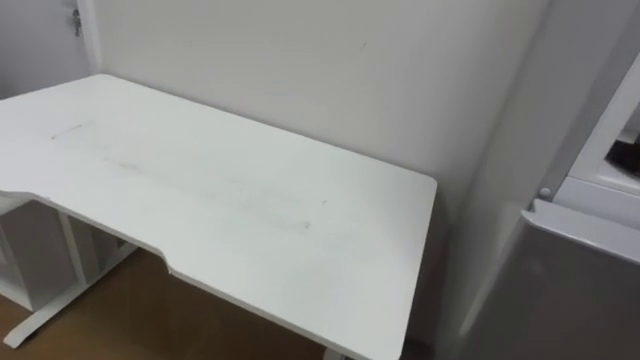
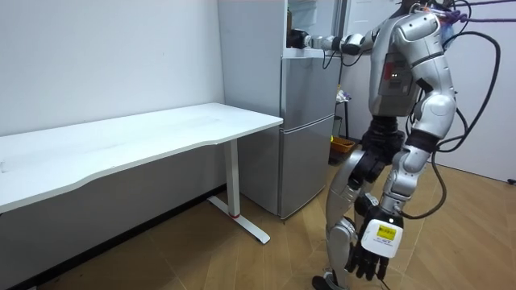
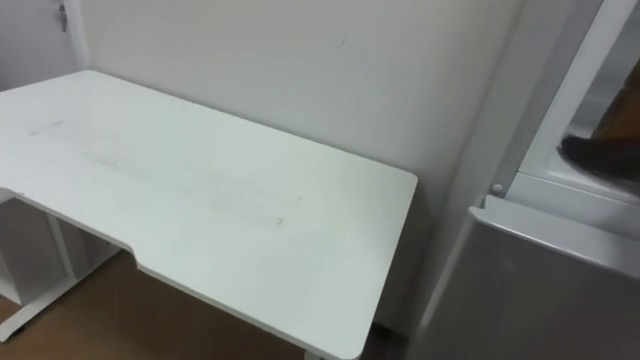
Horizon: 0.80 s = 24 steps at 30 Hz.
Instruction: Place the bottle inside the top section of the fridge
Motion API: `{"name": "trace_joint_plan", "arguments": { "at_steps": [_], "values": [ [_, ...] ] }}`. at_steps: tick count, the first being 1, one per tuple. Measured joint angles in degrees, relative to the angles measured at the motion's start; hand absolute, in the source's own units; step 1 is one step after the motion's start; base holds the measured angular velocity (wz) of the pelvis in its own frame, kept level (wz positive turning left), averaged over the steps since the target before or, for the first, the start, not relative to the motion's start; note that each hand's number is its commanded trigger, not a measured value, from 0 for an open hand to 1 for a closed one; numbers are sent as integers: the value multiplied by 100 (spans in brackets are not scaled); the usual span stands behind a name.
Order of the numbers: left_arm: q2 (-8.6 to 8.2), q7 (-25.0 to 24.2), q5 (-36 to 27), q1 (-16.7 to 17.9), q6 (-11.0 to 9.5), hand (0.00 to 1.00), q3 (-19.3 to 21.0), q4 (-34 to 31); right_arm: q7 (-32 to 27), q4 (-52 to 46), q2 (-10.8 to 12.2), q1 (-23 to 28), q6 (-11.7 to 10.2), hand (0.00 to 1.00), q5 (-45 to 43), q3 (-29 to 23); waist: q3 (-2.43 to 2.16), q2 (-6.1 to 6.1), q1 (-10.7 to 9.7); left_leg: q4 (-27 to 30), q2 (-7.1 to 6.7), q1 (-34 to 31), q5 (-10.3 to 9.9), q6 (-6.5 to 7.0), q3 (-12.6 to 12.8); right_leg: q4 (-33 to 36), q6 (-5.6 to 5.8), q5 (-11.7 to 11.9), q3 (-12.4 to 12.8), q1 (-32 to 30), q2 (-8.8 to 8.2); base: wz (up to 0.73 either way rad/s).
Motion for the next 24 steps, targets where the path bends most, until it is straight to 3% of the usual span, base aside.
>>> {"name": "trace_joint_plan", "arguments": {
  "at_steps": [5,8,11,17,20,24],
  "values": [
    [-5,-133,22,35,1,0,78,74,354,-261,-16,369,-17,0,-2,-361,-6,-9,-27,-95,-22,191,-18,13,38,-86,39,14,27,177,-7,-2],
    [-32,-136,21,53,11,0,154,84,571,-563,-5,607,-14,0,70,-566,-29,-24,-152,-145,-28,251,-19,14,53,-166,63,18,34,251,5,0],
    [-159,-105,20,82,20,0,419,84,841,-878,-2,853,84,0,264,-744,-79,-31,-227,-229,-26,383,-16,15,123,-180,69,23,90,312,5,-7],
    [-370,53,-15,93,2,0,474,42,1118,-1280,90,1365,97,0,470,-1050,-89,-10,-481,-311,-20,677,-27,26,170,-183,88,34,95,581,-2,4],
    [-396,43,17,93,2,0,477,25,1213,-1549,142,1737,76,0,521,-1447,-91,-1,-519,-289,-7,703,-61,36,225,-181,89,34,187,586,0,-5],
    [-429,33,25,111,2,0,544,23,1199,-2053,165,2322,22,0,546,-1685,-95,121,-520,-347,-7,900,-127,56,372,-179,135,36,293,694,-17,-20]
  ]
}}
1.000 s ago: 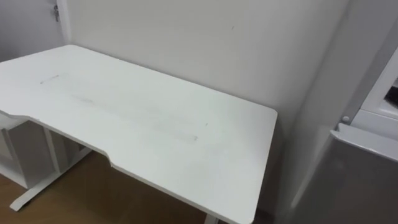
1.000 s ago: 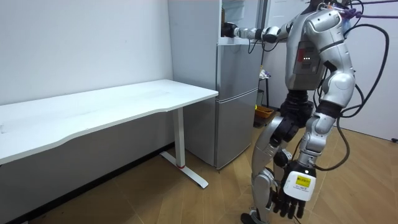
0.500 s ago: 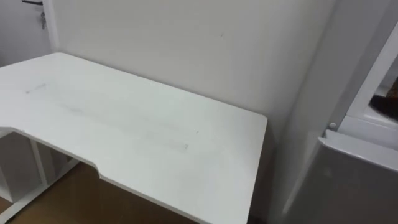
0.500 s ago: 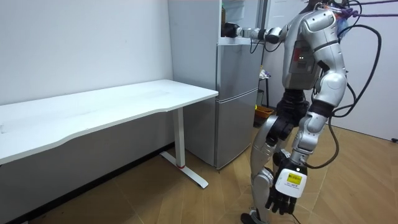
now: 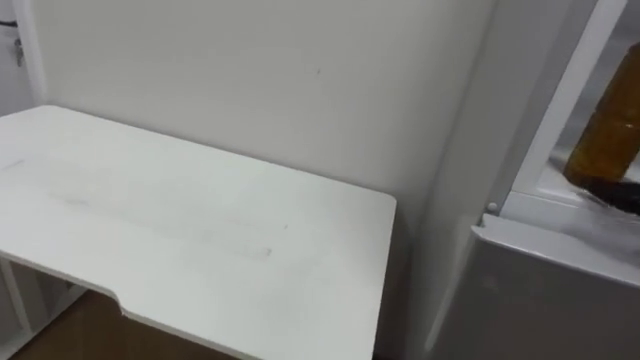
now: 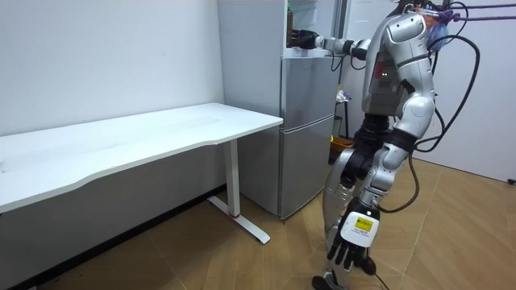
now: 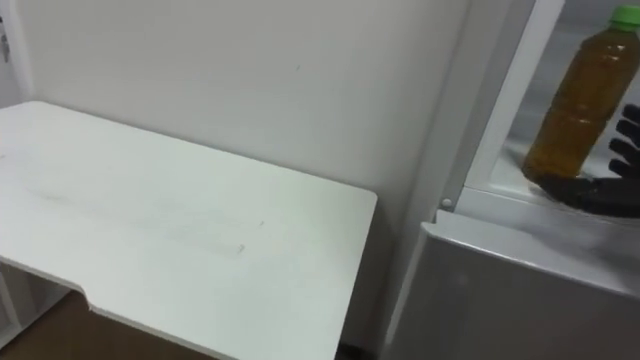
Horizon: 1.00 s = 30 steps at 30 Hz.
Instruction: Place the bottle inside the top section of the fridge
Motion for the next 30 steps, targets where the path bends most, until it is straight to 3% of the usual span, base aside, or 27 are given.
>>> {"name": "trace_joint_plan", "arguments": {
  "at_steps": [7,13,16,20,24,27,30],
  "values": [
    [-124,33,-6,-40,-21,0,50,127,-67,-441,143,499,-60,0,-60,-171,-16,76,-179,-66,0,173,-17,6,197,8,38,-25,206,70,-20,-16],
    [-203,34,-22,72,-21,0,50,149,-461,-816,184,695,66,0,-465,-185,-11,-36,-369,-85,2,223,-16,13,355,17,40,-30,432,14,-16,-14],
    [-207,16,-13,37,-45,0,40,206,-736,-1446,338,1032,91,0,-442,-239,-17,-48,-487,-86,16,225,-19,16,425,50,40,-30,474,-72,-15,-14],
    [-233,21,-5,46,-131,0,38,244,-968,-2326,484,1678,131,0,-451,-275,11,14,-623,-172,26,297,-18,16,579,117,40,-30,631,-135,-19,-18],
    [-386,29,-8,62,-285,0,43,252,-1004,-3155,777,2374,129,0,-352,-672,31,101,-787,-234,25,302,-26,26,685,115,41,-30,732,-163,-18,-15],
    [-435,-28,-6,85,-356,0,42,241,-1080,-3438,796,2617,128,0,55,-896,24,175,-919,-289,32,364,-24,25,787,114,41,-30,811,-239,-11,-16],
    [-438,-34,-10,118,-496,0,46,240,-1237,-3592,886,2790,58,0,528,-1097,36,212,-917,-379,48,486,-25,21,926,112,44,-32,935,-238,16,-24]
  ]
}}
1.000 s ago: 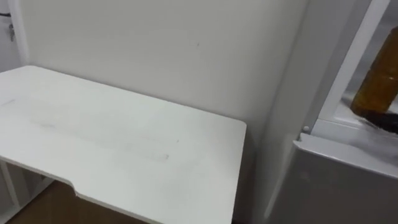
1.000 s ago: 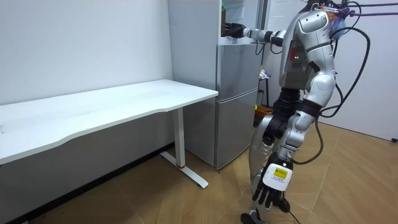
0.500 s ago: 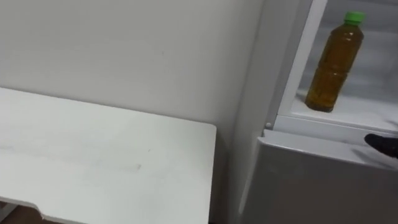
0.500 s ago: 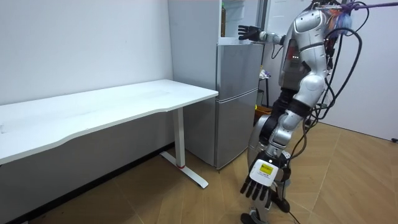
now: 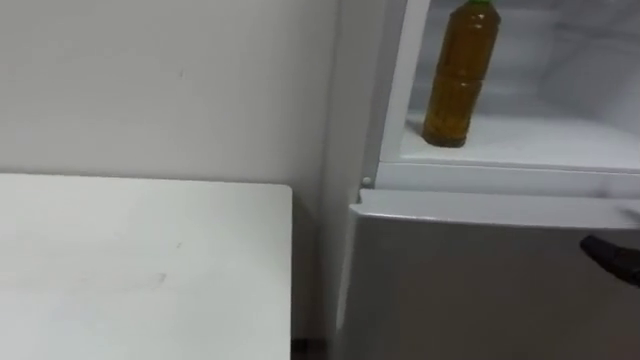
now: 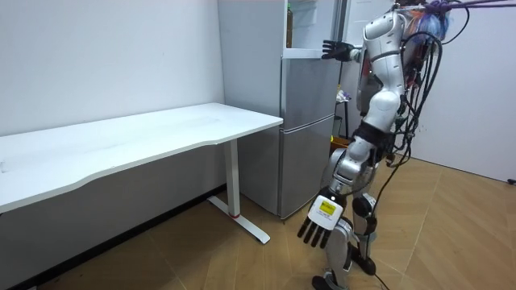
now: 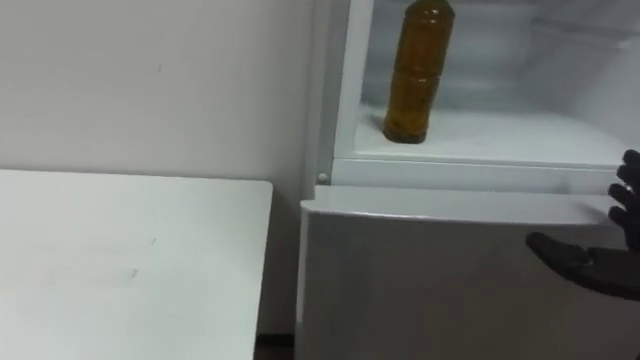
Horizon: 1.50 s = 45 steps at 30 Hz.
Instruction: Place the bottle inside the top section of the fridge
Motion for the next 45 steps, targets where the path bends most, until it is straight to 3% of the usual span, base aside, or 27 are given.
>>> {"name": "trace_joint_plan", "arguments": {
  "at_steps": [4,8,12,16,18,20,21,24,30,36,37,41,45],
  "values": [
    [-18,-2,2,-16,-196,0,2,10,-145,-13,366,104,-206,0,213,-199,-5,15,-42,-45,2,54,-7,-8,68,-8,2,-1,76,-13,16,-14],
    [-160,0,2,-20,-308,0,-4,165,-245,-14,656,234,-365,0,318,-236,3,74,-120,-73,12,101,-18,-18,127,-4,4,-2,132,9,31,-7],
    [-309,-1,3,-19,-330,0,-13,343,-526,-123,1293,571,-574,0,303,-268,7,149,-138,-66,29,103,-25,-29,128,5,3,-2,129,23,46,0],
    [-399,8,-12,-10,-351,0,-24,348,-765,-122,1711,884,-634,0,121,-264,27,292,-143,-59,34,89,-47,-29,140,15,3,-2,149,-16,45,-1],
    [-423,13,6,-15,-354,0,-80,385,-993,-125,1925,1152,-697,0,89,-222,-5,337,-133,-55,28,48,-54,-27,187,46,5,-19,213,-95,42,-11],
    [-409,17,10,-21,-377,0,-135,450,-1208,-112,2024,1283,-708,0,-63,-173,0,415,-153,-62,9,47,-52,-25,204,100,11,-60,244,-100,25,-8],
    [-388,47,10,-9,-424,0,-170,490,-1337,69,2033,1348,-831,0,-87,-55,2,433,-180,-62,8,74,-52,-24,202,96,12,-67,245,-90,25,0],
    [-385,138,-1,-14,-526,0,-264,633,-1770,613,2239,1402,-899,0,-200,130,-3,394,-243,-62,9,102,-52,-25,193,95,16,-93,245,-78,25,0],
    [-418,196,-1,-127,-524,0,-709,673,-2225,2050,2565,1417,-1005,0,-1023,568,-1,378,-299,-61,7,113,-52,-26,202,93,23,-98,277,-68,32,0],
    [-417,254,-17,-116,-524,0,-806,693,-2194,3399,2641,1530,-999,0,-1173,853,21,406,-313,-81,1,172,-56,-32,202,91,25,-157,282,-64,23,0],
    [-417,252,-42,-87,-520,0,-818,691,-2170,3743,2643,1534,-997,0,-1205,934,3,373,-321,-80,2,196,-58,-35,202,98,23,-165,280,-45,23,0],
    [-427,231,-37,-112,-524,0,-911,735,-1910,4730,2657,1574,-975,0,-1199,1192,8,401,-319,-73,4,209,-60,-38,199,96,21,-173,290,-3,24,0],
    [-430,225,-61,-234,-523,0,-925,890,-1683,5163,2726,1635,-918,0,-956,1257,24,463,-322,-72,7,271,-66,-42,205,118,18,-177,317,1,28,-3]
  ]
}}
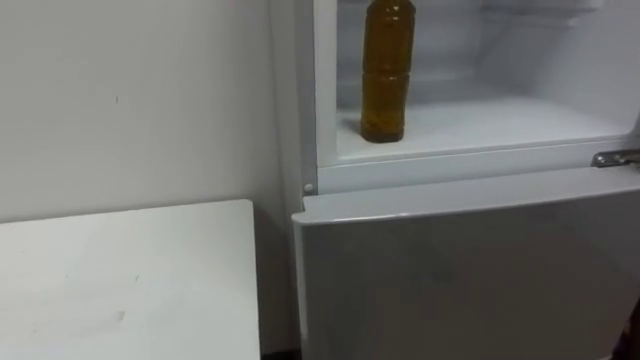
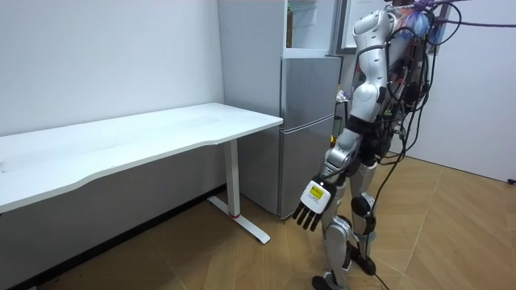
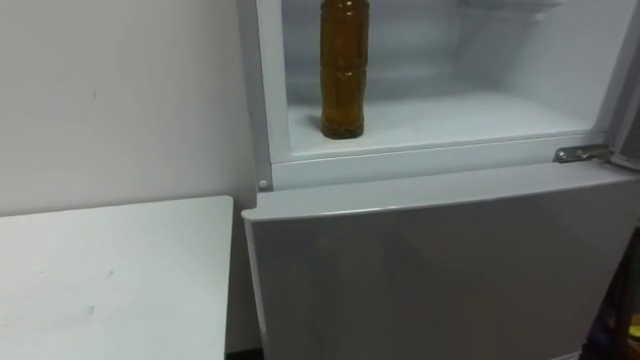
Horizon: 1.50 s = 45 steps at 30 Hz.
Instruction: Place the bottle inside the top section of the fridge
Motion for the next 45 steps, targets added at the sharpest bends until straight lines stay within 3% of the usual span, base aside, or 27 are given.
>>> {"name": "trace_joint_plan", "arguments": {
  "at_steps": [8,13,15,18,27,32,40,45],
  "values": [
    [-2,18,-11,41,-47,0,23,6,254,10,47,-146,-11,0,1094,-188,-3,-8,-114,0,-5,69,-33,-14,14,261,-21,-138,25,-72,-26,-1],
    [-10,11,-1,61,-63,0,139,-5,302,-264,40,-150,-31,0,1954,-854,-22,-14,-140,-5,-7,97,-34,-16,16,263,-23,-143,65,-67,-24,-5],
    [-12,2,-8,59,-102,0,277,0,289,-482,-4,-159,-49,0,2787,-1179,-25,-31,-141,-17,-18,108,-34,-15,45,286,-14,-153,106,-89,-28,-6],
    [-7,-117,0,150,-99,0,535,-44,280,-934,-44,-227,-57,0,3397,-1740,-27,-67,-287,-32,-49,133,-34,-14,46,348,8,-199,122,-100,-61,-1],
    [39,-321,80,275,-97,0,1044,-340,322,-1860,-758,-592,-25,0,4506,-2548,-24,-282,-422,-27,-63,80,-32,-11,74,394,16,-236,162,-185,-71,-1],
    [46,-350,73,284,-99,0,1170,-434,327,-2471,-966,-929,-54,0,4519,-3085,-21,-393,-469,3,-58,17,-32,-11,69,361,15,-235,151,-219,-69,-1],
    [48,-309,416,283,-86,0,1308,-577,162,-3048,-1638,-1527,2,0,4665,-3397,-34,-486,-472,-39,-63,-7,-32,-12,5,317,16,-233,145,-239,-61,-1],
    [78,-330,477,372,-81,0,1487,-432,162,-3237,-2075,-2146,11,0,4704,-3670,-38,-609,-590,-39,-63,-8,-32,-12,-21,276,20,-228,104,-179,-54,3]
  ]
}}
